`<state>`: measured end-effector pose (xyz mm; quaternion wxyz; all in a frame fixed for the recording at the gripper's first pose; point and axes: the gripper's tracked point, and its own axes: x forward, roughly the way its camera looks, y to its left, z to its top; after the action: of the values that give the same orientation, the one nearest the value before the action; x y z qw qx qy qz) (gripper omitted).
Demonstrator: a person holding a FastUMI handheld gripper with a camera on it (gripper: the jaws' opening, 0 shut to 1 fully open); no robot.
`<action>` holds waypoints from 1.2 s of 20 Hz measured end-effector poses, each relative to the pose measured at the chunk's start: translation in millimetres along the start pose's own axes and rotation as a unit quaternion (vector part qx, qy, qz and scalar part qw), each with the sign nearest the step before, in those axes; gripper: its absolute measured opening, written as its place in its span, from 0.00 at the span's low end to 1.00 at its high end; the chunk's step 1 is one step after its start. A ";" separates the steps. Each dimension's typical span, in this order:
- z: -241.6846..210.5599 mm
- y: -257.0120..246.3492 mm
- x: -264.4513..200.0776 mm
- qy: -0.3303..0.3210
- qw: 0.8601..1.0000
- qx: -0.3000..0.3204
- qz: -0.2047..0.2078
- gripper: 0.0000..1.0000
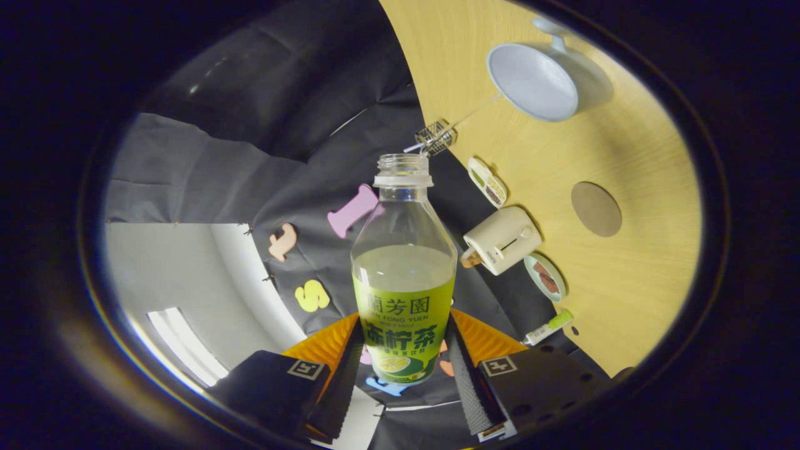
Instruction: Take the bottle from table, then pour the juice into the cup, finally place the bottle on the coaster
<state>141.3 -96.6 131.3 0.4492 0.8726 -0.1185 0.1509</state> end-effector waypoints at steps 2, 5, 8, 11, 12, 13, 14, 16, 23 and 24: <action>-1.2 -1.7 1.1 0.001 1.000 0.000 -0.002 0.76; 0.9 -1.8 -0.2 0.000 1.000 0.002 -0.003 0.76; 2.8 -2.0 0.7 -0.002 1.000 0.002 -0.006 0.76; 3.4 -5.4 2.0 0.001 1.000 -0.007 -0.009 0.76; 5.0 -8.3 2.5 0.000 1.000 -0.013 -0.013 0.76; 6.0 -10.3 2.1 0.000 1.000 -0.021 -0.016 0.76; 5.7 -12.5 2.1 0.000 0.999 -0.030 -0.020 0.76; 4.2 -18.7 1.7 0.007 0.998 -0.054 -0.031 0.76; 7.9 -58.8 -11.1 0.028 0.978 -0.180 -0.105 0.76; 6.7 -64.3 -12.0 0.032 0.973 -0.199 -0.115 0.76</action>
<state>153.2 -64.7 75.1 0.6319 0.7681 -0.0305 0.0991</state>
